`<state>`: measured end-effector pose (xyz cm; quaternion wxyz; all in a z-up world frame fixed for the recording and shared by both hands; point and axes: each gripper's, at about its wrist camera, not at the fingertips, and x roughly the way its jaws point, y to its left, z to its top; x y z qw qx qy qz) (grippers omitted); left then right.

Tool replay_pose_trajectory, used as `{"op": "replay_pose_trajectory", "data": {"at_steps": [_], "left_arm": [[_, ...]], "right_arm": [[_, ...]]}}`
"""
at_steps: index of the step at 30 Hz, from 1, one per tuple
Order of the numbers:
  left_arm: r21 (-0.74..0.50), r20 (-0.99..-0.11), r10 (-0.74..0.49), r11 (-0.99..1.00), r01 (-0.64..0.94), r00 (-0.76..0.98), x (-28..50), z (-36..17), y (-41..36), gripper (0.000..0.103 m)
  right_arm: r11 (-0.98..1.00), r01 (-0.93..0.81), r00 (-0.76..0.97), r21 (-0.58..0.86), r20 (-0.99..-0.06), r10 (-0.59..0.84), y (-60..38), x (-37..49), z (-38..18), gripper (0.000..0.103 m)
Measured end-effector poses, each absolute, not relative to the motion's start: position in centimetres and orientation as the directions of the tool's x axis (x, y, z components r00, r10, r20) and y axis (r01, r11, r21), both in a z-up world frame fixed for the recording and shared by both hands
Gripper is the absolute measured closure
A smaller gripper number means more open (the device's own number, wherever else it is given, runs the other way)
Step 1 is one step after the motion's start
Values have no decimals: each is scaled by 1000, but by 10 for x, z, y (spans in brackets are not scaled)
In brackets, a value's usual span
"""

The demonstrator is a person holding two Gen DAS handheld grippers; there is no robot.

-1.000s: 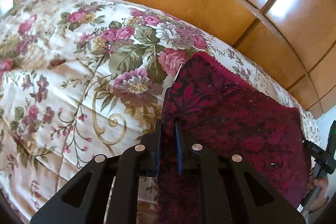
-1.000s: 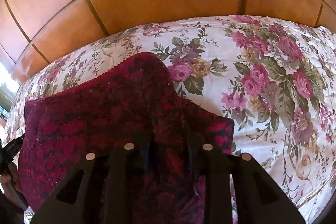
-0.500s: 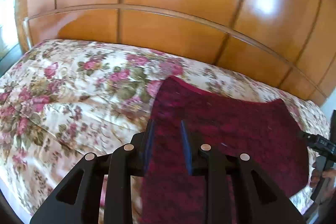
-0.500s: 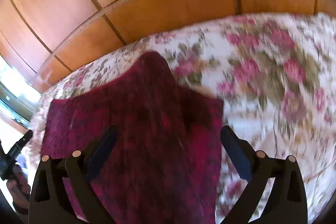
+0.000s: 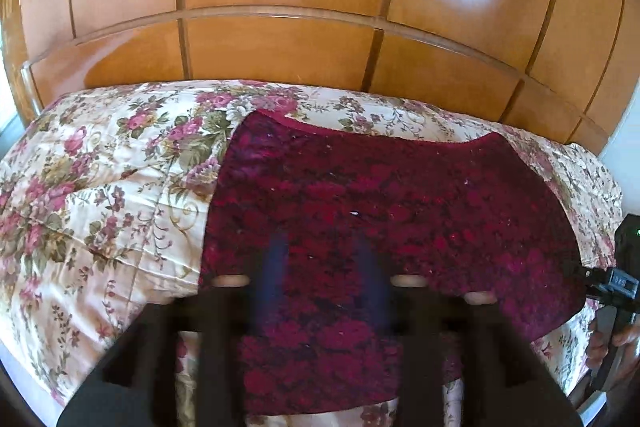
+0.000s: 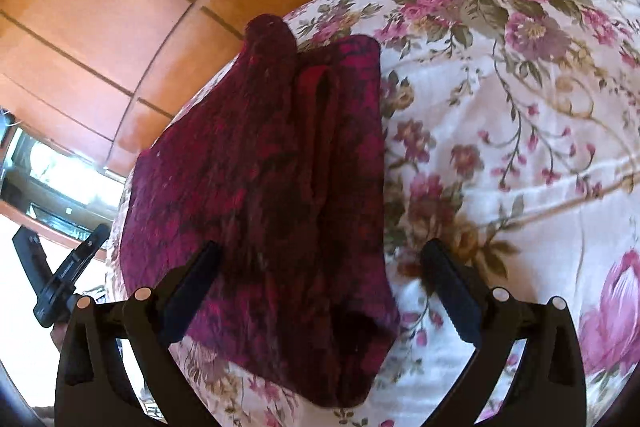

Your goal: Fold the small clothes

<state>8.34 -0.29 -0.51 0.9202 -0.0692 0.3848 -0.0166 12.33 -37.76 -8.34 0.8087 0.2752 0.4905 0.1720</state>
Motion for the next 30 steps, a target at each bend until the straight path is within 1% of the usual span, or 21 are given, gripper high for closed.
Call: {"op": "replay_pose_trajectory", "data": {"at_steps": [2, 5, 8, 11, 12, 13, 16, 18, 19, 20, 21, 22, 26, 30], "left_arm": [[-150, -692, -83, 988, -30, 717, 81, -5, -6, 40], [-152, -711, -95, 988, -21, 697, 83, -11, -14, 40], [-152, -716, -116, 988, 9, 688, 80, -17, -23, 40], [-164, -716, -168, 984, 71, 678, 72, -25, -33, 40], [-163, -721, -172, 984, 78, 672, 71, -27, -36, 42], [-166, -730, -188, 981, 96, 657, 69, -31, -39, 48], [-142, -747, -184, 983, 117, 639, 69, -43, -46, 49], [-161, -762, -198, 980, 115, 616, 73, -52, -45, 49], [-174, -767, -207, 978, 115, 608, 76, -55, -44, 49], [-184, -772, -214, 977, 112, 599, 77, -57, -41, 49], [-201, -775, -225, 974, 108, 590, 80, -59, -39, 49], [-221, -773, -241, 969, 107, 587, 81, -60, -36, 49], [-283, -757, -307, 950, 134, 577, 84, -65, -24, 49], [-392, -716, -403, 908, 148, 570, 84, -69, -6, 49]], "right_arm": [[785, -12, 469, 620, -690, 552, -377, 123, -85, 2], [773, -10, 474, 634, -678, 562, -376, 126, -86, 2], [758, -17, 475, 652, -661, 580, -375, 129, -88, 2], [755, -36, 472, 655, -655, 590, -371, 131, -89, 2], [758, -44, 470, 650, -656, 590, -370, 131, -89, 2], [762, -54, 464, 645, -659, 592, -368, 131, -88, 3], [779, -76, 444, 623, -678, 586, -360, 128, -86, 21], [771, -80, 430, 632, -676, 599, -357, 128, -84, 32], [759, -75, 424, 646, -668, 611, -357, 128, -83, 42], [755, -75, 429, 652, -662, 615, -354, 127, -77, 48], [753, -83, 435, 653, -656, 617, -352, 125, -71, 51], [749, -94, 442, 656, -646, 622, -349, 125, -64, 56], [733, -192, 481, 653, -588, 650, -325, 121, -11, 62], [716, -309, 488, 625, -542, 684, -276, 123, 39, 66]]}}
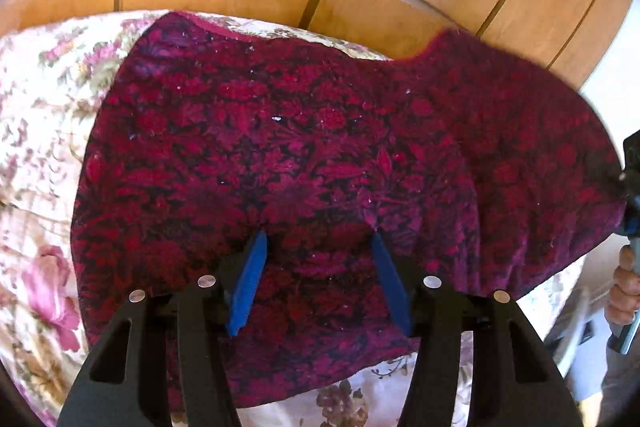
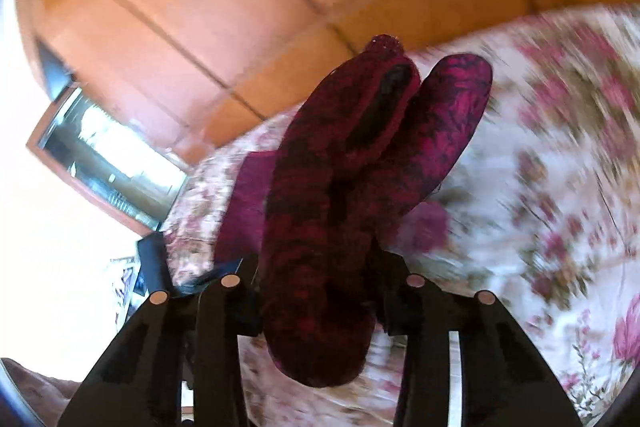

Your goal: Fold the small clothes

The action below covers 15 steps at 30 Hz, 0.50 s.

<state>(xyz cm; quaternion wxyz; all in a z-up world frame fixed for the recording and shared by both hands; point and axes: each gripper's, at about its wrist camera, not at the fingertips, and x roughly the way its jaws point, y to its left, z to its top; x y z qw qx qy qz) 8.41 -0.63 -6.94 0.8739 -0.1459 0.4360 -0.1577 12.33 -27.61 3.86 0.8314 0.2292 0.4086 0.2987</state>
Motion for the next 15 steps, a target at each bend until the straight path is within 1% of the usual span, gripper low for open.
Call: {"op": "replay_pose_trajectory", "data": {"at_steps": [3, 6, 8, 9, 11, 15], "left_arm": [[-445, -693, -444, 883, 147, 568, 85, -73, 5, 49], [-472, -674, -467, 868, 152, 572, 83, -72, 13, 49], [-506, -655, -491, 850, 150, 574, 80, -69, 25, 49], [-530, -640, -509, 835, 150, 576, 76, -67, 34, 51], [-596, -594, -545, 792, 131, 592, 62, -62, 66, 51], [-639, -556, -516, 767, 63, 651, 31, -56, 137, 51]], "right_arm": [[685, -408, 462, 604, -511, 725, -226, 128, 66, 68], [664, -500, 414, 556, -521, 747, -166, 133, 82, 71], [670, -553, 388, 495, -560, 733, -128, 136, 82, 72], [673, -566, 371, 476, -582, 723, -111, 139, 78, 72], [685, -585, 354, 434, -623, 697, -85, 142, 68, 72], [692, -623, 315, 363, -694, 647, -45, 144, 42, 72]]}}
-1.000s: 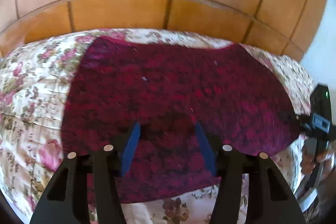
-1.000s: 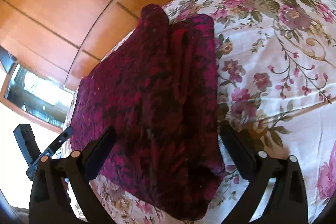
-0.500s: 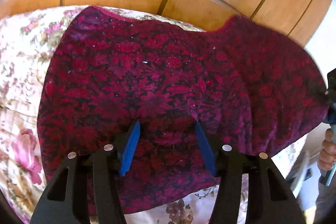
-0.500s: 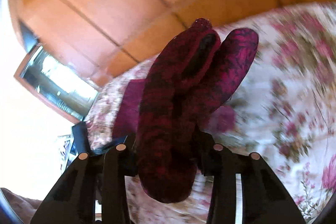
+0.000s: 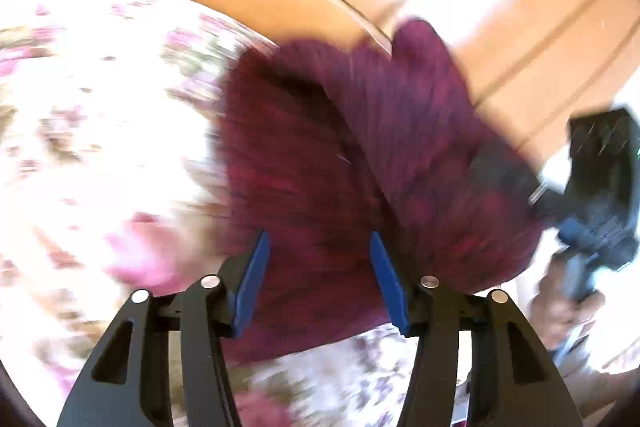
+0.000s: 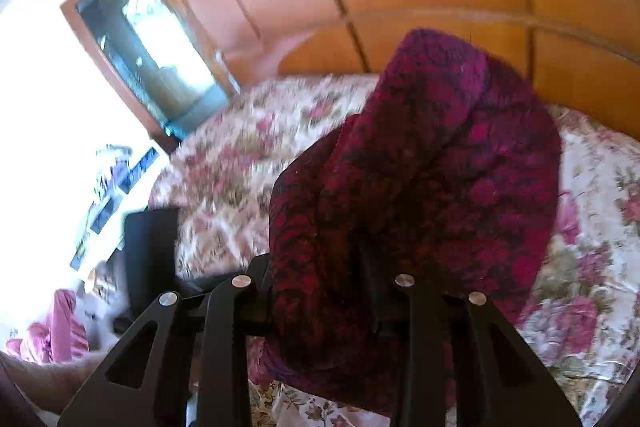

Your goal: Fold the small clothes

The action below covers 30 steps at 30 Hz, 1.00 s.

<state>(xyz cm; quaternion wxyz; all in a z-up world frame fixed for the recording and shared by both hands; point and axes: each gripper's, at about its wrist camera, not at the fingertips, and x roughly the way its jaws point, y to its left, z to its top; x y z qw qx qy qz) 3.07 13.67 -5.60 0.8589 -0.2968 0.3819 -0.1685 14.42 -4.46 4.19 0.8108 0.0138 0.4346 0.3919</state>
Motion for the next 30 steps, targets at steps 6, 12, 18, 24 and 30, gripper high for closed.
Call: {"op": "replay_pose_trajectory", "data": {"at_steps": [6, 12, 18, 24, 30], "left_arm": [[-740, -454, -526, 672, 25, 719, 16, -35, 209, 51], [-775, -417, -624, 624, 100, 661, 54, -15, 182, 51], [-758, -499, -675, 644, 104, 544, 111, -16, 136, 51], [-728, -556, -682, 676, 118, 475, 135, -24, 110, 67], [-659, -581, -633, 735, 161, 511, 130, -11, 104, 87]], "right_arm": [[672, -732, 335, 110, -801, 496, 16, 116, -14, 71], [630, -775, 399, 45, -739, 543, 13, 87, -10, 43], [615, -784, 393, 86, -698, 598, 1, 69, 3, 34], [576, -787, 337, 222, -627, 702, -53, 58, 31, 25], [689, -668, 424, 283, -616, 664, -123, 79, 34, 25]]}}
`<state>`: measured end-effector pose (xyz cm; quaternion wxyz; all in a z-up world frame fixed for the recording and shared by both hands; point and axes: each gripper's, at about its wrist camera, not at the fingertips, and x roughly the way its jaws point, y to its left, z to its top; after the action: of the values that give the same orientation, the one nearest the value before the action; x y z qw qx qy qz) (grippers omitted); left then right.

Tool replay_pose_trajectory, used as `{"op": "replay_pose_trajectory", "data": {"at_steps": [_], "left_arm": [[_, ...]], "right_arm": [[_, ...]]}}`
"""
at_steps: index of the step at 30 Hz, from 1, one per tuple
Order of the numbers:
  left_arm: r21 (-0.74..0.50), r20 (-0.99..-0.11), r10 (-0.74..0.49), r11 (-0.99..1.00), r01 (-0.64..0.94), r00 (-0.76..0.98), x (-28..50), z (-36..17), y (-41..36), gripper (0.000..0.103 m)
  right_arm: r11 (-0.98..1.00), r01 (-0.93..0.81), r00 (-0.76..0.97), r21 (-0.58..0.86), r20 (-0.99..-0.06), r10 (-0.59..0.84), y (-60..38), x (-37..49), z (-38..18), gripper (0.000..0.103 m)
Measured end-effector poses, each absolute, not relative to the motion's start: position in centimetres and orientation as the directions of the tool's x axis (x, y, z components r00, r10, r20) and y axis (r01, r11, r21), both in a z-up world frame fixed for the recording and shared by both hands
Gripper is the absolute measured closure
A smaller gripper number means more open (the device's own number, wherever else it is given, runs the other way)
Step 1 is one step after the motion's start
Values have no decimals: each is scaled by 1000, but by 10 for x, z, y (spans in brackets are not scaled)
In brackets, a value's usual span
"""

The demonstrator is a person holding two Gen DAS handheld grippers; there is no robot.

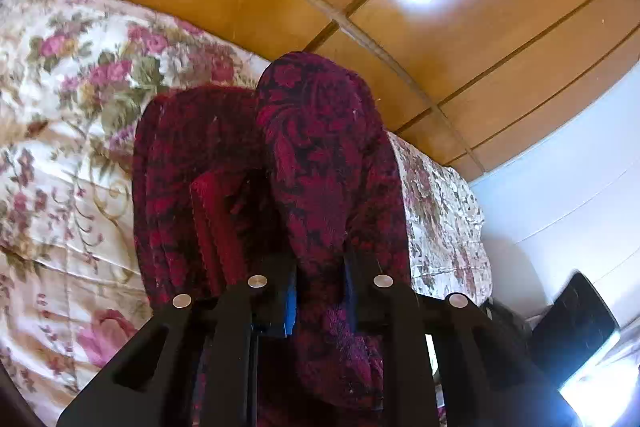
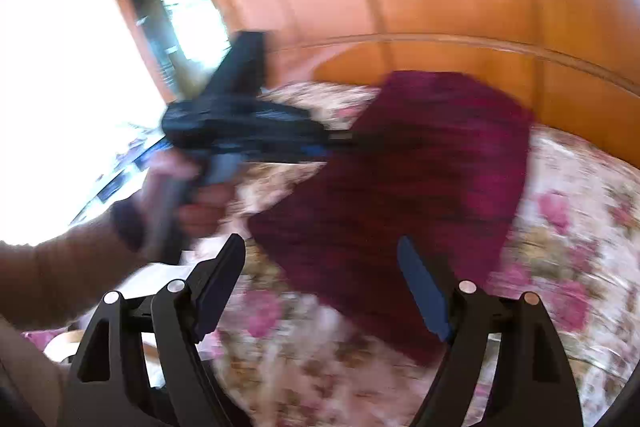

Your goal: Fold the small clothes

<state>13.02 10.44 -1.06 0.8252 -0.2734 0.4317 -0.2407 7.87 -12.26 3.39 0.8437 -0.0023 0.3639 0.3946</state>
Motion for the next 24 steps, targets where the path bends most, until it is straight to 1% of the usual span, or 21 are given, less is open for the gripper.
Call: {"op": "replay_pose_trajectory", "data": {"at_steps": [1, 2, 4, 6, 8, 10, 12, 15, 17, 20, 24], "left_arm": [[-650, -582, -626, 742, 165, 519, 128, -7, 106, 87], [-634, -587, -612, 755, 168, 530, 121, -1, 110, 88], [-600, -601, -577, 783, 165, 553, 113, 7, 118, 88], [-540, -650, -508, 832, 126, 565, 107, 4, 130, 88], [-487, -705, -440, 871, 71, 556, 109, -11, 136, 88], [-446, -772, -378, 895, -12, 511, 115, -41, 139, 85], [-451, -771, -368, 892, -38, 519, 114, -55, 139, 85], [-456, -739, -367, 890, -17, 565, 105, -47, 136, 85], [-443, -720, -363, 897, 12, 592, 99, -39, 134, 85], [-404, -719, -333, 914, 22, 611, 93, -31, 128, 85], [-348, -720, -281, 937, 21, 635, 92, -29, 119, 85]], "right_arm": [[716, -646, 442, 266, -634, 634, -124, 85, 28, 25], [737, -628, 451, 251, -654, 607, -124, 92, 23, 28], [736, -624, 429, 263, -672, 603, -113, 99, 11, 32], [720, -641, 391, 267, -693, 606, -91, 98, -2, 32], [731, -649, 392, 210, -732, 558, -70, 94, -18, 32], [755, -637, 402, 157, -768, 499, -52, 96, -42, 31], [761, -639, 437, 109, -763, 476, -48, 94, -52, 29], [740, -650, 384, 172, -766, 516, -64, 97, -38, 29], [730, -644, 360, 230, -751, 554, -80, 105, -19, 31], [750, -603, 429, 271, -683, 591, -100, 125, 21, 30], [809, -541, 521, 230, -664, 537, -86, 175, 46, 29]]}}
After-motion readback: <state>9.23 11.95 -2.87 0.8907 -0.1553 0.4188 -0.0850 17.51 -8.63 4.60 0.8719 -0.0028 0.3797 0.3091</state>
